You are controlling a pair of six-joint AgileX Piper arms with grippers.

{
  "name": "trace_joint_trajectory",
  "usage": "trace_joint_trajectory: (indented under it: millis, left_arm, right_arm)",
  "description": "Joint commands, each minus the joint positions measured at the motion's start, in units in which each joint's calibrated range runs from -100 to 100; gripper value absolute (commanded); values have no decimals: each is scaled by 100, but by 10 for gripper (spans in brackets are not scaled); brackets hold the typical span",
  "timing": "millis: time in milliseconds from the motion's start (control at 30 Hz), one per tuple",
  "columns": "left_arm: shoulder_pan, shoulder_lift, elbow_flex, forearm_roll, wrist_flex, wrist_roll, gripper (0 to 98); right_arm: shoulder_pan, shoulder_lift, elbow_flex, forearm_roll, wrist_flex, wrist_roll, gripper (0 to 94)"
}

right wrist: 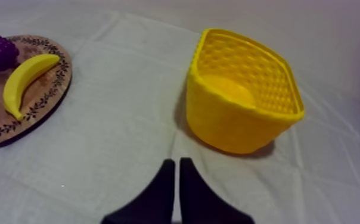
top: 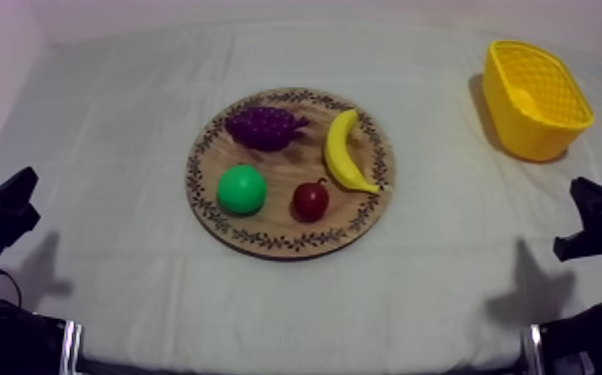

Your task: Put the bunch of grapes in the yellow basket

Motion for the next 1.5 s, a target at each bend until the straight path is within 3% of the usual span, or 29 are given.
trace_joint_trajectory:
  millis: [0,967,1267,1467]
  left_arm:
    - [-3,0,-3,2,1,-1,1]
    - [-3,0,-3,2,1,-1,1]
    - [-3,0,-3,2,1,-1,1]
    - [-3,0,-3,2,1,-1,1]
  right_arm:
    - [1,2,5,0,3,5,5]
    - [1,2,5,0,3,6,5]
    - [-54,2,5,0,3,395,32]
    - [-138,2,5,0,3,-35,17]
